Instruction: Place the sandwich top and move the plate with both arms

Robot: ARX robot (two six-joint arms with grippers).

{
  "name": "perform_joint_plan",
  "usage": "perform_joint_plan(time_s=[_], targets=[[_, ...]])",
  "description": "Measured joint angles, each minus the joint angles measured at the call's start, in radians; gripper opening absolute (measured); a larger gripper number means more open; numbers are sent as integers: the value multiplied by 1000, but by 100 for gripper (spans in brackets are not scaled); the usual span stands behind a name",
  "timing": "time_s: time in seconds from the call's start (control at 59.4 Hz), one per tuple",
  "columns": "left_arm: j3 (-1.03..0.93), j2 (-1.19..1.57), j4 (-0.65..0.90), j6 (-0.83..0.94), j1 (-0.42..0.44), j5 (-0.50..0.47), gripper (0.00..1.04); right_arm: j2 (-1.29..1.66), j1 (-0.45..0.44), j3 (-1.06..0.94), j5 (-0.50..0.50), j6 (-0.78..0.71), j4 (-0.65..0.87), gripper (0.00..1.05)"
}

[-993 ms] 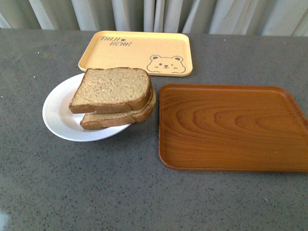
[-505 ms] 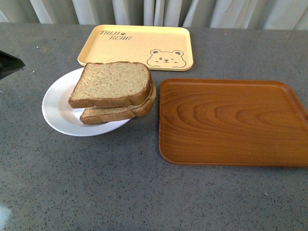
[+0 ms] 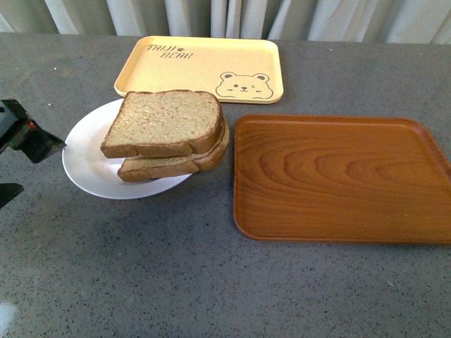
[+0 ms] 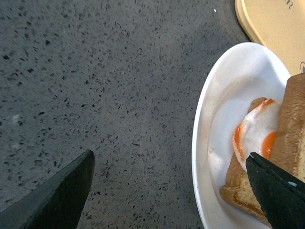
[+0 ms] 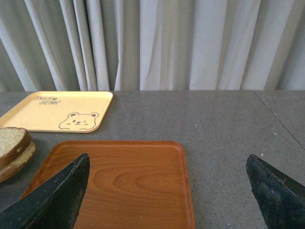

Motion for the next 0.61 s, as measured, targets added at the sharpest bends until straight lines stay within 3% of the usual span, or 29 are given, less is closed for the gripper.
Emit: perform_joint_plan(time_s=[0.606], targets=[[117,120,34,-106,-85,-2,96,0,0,0,0,0,0,96]])
